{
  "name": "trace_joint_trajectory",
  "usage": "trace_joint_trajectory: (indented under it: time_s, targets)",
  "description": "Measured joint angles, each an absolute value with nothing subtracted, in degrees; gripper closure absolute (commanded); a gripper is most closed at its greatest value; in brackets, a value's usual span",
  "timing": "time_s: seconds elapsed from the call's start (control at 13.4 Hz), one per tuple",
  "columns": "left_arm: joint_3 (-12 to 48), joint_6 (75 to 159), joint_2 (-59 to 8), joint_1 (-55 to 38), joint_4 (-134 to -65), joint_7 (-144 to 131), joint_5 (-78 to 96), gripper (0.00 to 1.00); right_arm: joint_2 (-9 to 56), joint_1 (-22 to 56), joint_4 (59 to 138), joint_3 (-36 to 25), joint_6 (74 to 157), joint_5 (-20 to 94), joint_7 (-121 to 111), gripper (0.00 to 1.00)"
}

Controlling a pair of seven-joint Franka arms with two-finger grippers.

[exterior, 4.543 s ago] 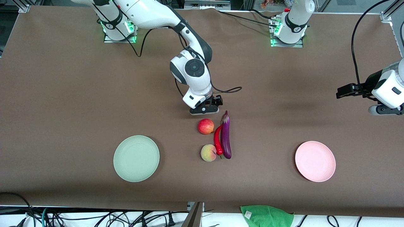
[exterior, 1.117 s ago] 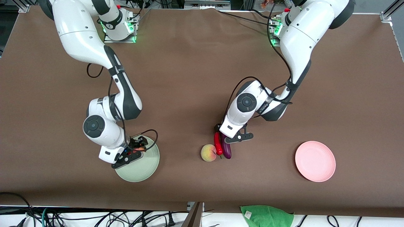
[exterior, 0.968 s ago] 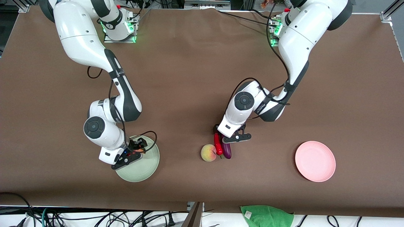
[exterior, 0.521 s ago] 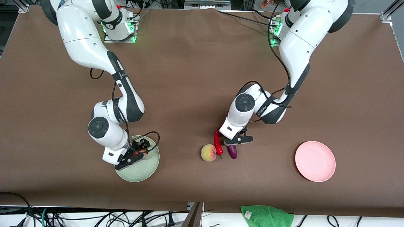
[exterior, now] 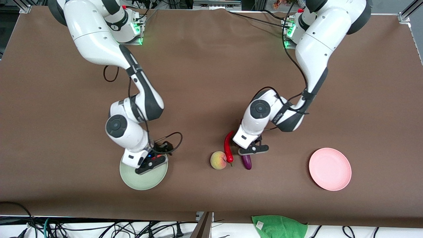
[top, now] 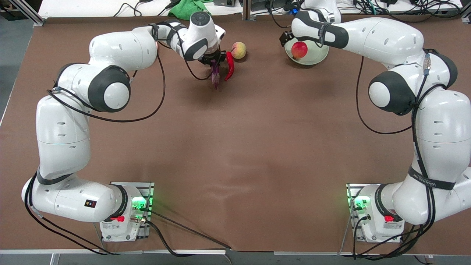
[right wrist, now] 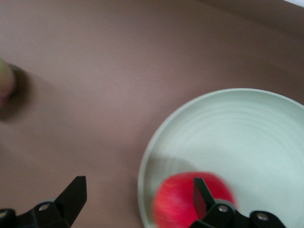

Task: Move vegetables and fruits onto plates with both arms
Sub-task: 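Place the pomegranate on the green plate while the left gripper carries the eggplant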

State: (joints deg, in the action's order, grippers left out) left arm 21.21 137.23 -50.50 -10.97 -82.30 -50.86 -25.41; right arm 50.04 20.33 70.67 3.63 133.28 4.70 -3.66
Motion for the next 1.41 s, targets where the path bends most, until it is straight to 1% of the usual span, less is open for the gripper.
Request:
trace_joint_trajectory:
  time_s: [0.07, 0.3, 0.45, 0.6, 0.74, 0.89, 1.19, 1.27, 1.41]
  targets:
    - [21.6, 136.7, -50.1, -9.2, -81.8, -48.2, -25.4, 1.00, 50.0, 21.6, 70.1, 4.1, 133.4, 4.7, -0.4, 0.01]
    - [23.4, 131.2, -47.3, -1.9, -80.9, -34.8, -25.4, 1.00, 50.1, 26.0, 68.5, 4.3, 135.3, 4.7, 9.5, 0.01]
    - [23.7, 127.9, -45.1, 3.1, -80.7, -24.4, -23.8, 1.00, 51.0, 27.8, 68.1, 4.6, 140.0, 4.7, 13.8, 0.01]
    - [23.6, 124.9, -43.5, 7.4, -80.7, -14.2, -21.1, 1.00, 53.6, 28.6, 68.1, 5.6, 145.9, 4.7, 17.6, 0.01]
    - [23.4, 118.9, -42.3, 11.1, -80.8, -7.8, -17.4, 1.00, 57.0, 29.7, 67.4, 6.7, 151.5, 4.7, 21.4, 0.01]
    - [22.7, 114.9, -41.6, 13.7, -81.0, -2.0, -15.3, 1.00, 59.6, 31.3, 65.6, 6.8, 154.1, 4.7, 24.5, 0.01]
    - [18.5, 114.4, -41.6, 15.1, -82.6, 6.7, -13.7, 1.00, 61.0, 31.7, 63.4, 6.8, 154.6, 4.7, 25.5, 0.01]
    - [17.5, 115.0, -41.6, 15.2, -82.6, 8.8, -12.1, 1.00, 61.4, 31.6, 63.0, 6.7, 155.5, 4.7, 25.6, 0.01]
    - [16.4, 119.4, -41.9, 15.3, -82.8, 11.1, -11.4, 1.00, 63.3, 31.5, 62.3, 6.7, 159.1, 4.7, 25.6, 0.01]
